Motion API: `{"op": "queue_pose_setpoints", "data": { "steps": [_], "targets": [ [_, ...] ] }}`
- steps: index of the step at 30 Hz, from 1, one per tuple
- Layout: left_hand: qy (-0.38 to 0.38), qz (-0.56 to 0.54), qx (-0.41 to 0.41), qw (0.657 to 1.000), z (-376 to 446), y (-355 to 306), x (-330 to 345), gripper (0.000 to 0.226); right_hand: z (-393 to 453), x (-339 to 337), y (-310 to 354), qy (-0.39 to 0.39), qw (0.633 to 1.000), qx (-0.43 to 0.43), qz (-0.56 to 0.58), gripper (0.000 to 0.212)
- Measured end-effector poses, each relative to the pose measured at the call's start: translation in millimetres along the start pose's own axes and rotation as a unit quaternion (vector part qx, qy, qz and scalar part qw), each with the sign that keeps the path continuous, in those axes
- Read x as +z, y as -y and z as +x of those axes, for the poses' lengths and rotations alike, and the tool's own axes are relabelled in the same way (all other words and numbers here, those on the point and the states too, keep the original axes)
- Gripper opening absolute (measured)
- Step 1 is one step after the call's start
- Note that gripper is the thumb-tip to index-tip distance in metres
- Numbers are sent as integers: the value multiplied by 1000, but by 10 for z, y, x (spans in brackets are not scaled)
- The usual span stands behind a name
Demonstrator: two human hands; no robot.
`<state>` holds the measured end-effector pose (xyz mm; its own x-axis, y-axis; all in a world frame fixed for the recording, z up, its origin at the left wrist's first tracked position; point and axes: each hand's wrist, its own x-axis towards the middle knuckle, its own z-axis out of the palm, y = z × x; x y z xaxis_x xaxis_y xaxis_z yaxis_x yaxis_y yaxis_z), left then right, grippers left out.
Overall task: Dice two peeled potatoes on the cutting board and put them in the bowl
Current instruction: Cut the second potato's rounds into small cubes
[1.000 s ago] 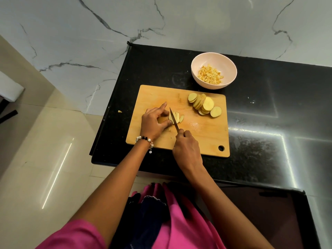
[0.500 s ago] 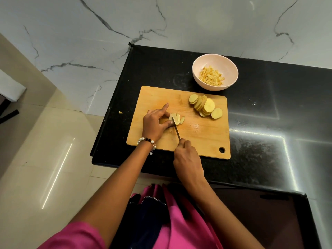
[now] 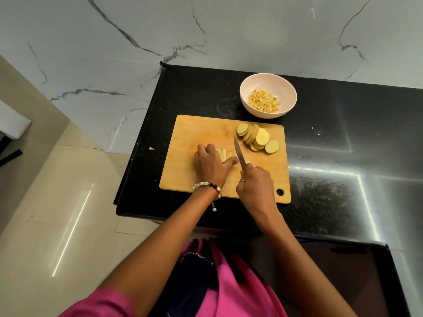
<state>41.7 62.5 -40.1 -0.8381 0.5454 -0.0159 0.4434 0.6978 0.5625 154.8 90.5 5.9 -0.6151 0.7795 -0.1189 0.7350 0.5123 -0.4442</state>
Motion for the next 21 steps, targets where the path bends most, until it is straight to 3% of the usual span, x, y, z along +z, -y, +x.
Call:
{"op": "queue_pose_setpoints", "data": {
  "steps": [7, 14, 21],
  "targets": [
    [15, -27, -25, 999, 132, -34, 50, 62, 28, 39, -119, -12, 1000, 22, 11, 20],
    [91, -54, 76, 991, 445, 160, -167, 74, 25, 68, -138, -8, 999, 11, 29, 22],
    [149, -33, 172, 973, 589, 237, -336, 72, 79, 149, -98, -28, 999, -8, 32, 30]
  ]
}}
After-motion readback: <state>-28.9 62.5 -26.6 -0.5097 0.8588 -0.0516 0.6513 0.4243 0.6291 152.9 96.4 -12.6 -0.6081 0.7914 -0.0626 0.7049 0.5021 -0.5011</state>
